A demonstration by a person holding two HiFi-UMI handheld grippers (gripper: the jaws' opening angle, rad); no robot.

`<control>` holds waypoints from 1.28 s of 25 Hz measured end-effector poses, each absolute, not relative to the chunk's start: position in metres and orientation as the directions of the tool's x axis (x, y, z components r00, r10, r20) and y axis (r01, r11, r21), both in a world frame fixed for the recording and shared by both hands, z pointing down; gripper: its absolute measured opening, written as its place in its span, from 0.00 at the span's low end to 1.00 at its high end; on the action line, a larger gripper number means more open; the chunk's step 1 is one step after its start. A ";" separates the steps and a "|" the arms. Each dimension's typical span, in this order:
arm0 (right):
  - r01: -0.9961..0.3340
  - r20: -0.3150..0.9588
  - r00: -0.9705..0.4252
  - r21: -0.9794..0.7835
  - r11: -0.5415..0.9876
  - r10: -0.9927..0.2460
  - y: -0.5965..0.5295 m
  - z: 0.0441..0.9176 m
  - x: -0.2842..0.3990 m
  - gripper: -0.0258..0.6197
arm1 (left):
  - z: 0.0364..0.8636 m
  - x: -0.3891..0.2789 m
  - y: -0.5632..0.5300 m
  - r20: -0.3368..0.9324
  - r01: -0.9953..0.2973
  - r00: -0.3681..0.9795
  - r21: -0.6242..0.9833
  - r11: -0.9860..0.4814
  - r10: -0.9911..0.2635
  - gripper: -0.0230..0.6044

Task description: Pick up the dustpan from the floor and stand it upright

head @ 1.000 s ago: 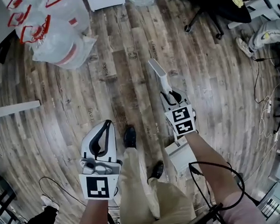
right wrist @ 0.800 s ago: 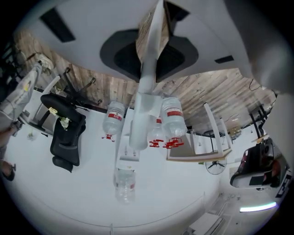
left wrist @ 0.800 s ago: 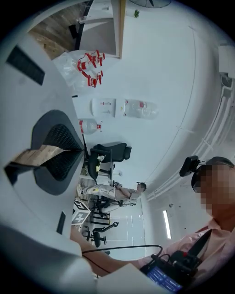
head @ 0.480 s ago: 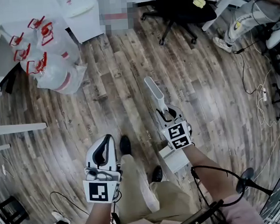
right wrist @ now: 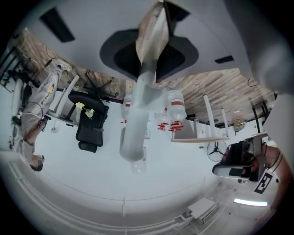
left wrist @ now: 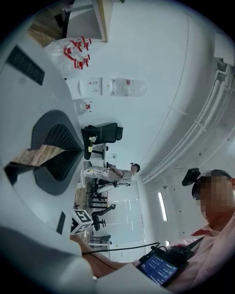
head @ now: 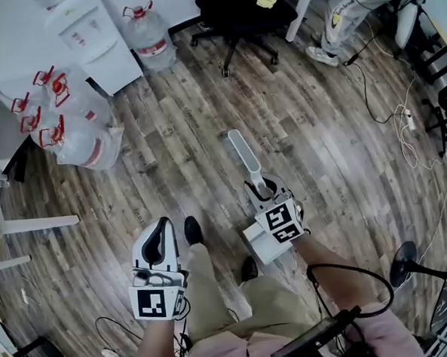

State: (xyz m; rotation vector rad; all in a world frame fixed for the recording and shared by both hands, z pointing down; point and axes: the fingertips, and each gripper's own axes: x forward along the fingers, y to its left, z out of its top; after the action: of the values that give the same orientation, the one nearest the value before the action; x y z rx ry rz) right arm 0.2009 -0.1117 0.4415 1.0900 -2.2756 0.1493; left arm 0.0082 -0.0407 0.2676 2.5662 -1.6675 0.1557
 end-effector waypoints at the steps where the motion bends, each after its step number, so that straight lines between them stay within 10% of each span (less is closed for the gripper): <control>1: -0.740 0.556 -0.483 0.154 0.655 -0.676 -0.104 0.438 0.208 0.20 | 0.263 0.016 -0.037 0.123 -0.911 0.410 0.004 -0.412 -0.904 0.06; 32: -0.840 0.598 -0.285 0.221 0.496 -0.749 0.092 0.411 0.311 0.21 | 0.179 0.101 0.071 0.111 -0.787 0.606 -0.062 -0.614 -0.788 0.06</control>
State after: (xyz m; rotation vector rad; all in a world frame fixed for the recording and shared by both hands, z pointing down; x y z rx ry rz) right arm 0.3110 0.0925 0.4111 1.2993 -2.0864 0.1782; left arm 0.1010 0.0706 0.1787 2.8214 -1.3836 0.2001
